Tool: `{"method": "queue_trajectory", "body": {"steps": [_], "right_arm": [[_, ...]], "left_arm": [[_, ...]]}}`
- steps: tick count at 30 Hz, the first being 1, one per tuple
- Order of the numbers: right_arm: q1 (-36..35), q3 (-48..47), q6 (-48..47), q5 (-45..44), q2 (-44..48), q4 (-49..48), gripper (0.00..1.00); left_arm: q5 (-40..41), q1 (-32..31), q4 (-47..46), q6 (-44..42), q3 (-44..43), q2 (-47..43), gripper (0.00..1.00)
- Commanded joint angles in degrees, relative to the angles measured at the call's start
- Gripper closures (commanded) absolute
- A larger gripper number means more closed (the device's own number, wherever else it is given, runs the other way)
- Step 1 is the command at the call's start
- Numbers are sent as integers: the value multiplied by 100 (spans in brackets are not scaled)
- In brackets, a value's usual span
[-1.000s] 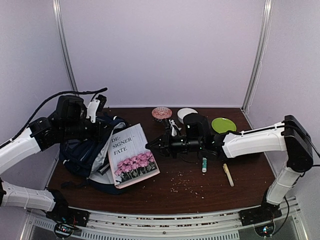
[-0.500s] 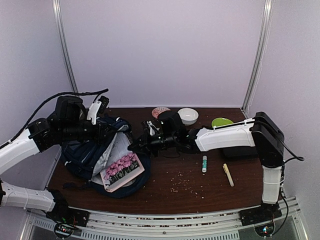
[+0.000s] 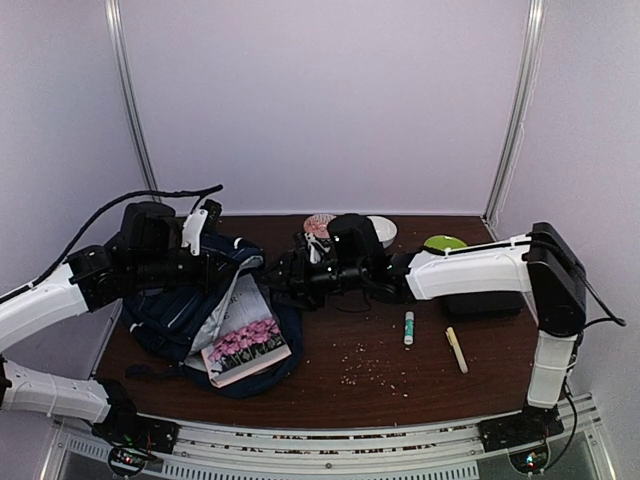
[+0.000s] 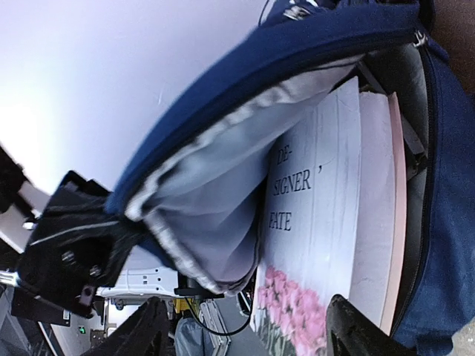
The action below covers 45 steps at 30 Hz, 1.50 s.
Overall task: Pack the student bag
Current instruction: Place the book in the student bag.
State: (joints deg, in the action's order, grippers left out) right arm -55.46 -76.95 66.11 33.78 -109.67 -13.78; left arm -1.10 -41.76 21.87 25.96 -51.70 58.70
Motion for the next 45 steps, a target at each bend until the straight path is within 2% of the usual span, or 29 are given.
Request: {"method": "queue_trajectory", "body": {"steps": [1,3,7,10,12,15,19,23,39,45], "right_arm": [[37,618,-241,-875,933,414,27],[2,1087,-264,-1454,1426,549,27],[-250,2389,-141,-2601,2482,-98,25],[-399,2787,-110,-2818,2698,-287,24],[-425,2813,-86,-2784,2606,-338,23],[-460,2999,241,-2682,2375,-984,23],[-504,3240,884,-2491,1934,-2041,22],[-557,3296,1261,-2460,1573,-2485,22],[-554,2833,1718,-2179,722,-2439,22],[-558,2632,1676,-2278,672,-1985,23]], "left_arm": [[444,-8,-1026,486,-99,298,100],[462,-8,-1104,600,-184,451,100],[450,-8,-1341,736,-340,665,100],[651,-16,-1598,937,-403,774,100],[751,-17,-1968,1128,-358,782,100],[810,-17,-2399,1368,-383,866,100],[848,-18,-2465,1543,-657,1136,100],[803,-17,-2334,1578,-896,1354,100],[558,-17,-2421,1610,-1005,1434,100],[475,-17,-2412,1635,-974,1443,100]]}}
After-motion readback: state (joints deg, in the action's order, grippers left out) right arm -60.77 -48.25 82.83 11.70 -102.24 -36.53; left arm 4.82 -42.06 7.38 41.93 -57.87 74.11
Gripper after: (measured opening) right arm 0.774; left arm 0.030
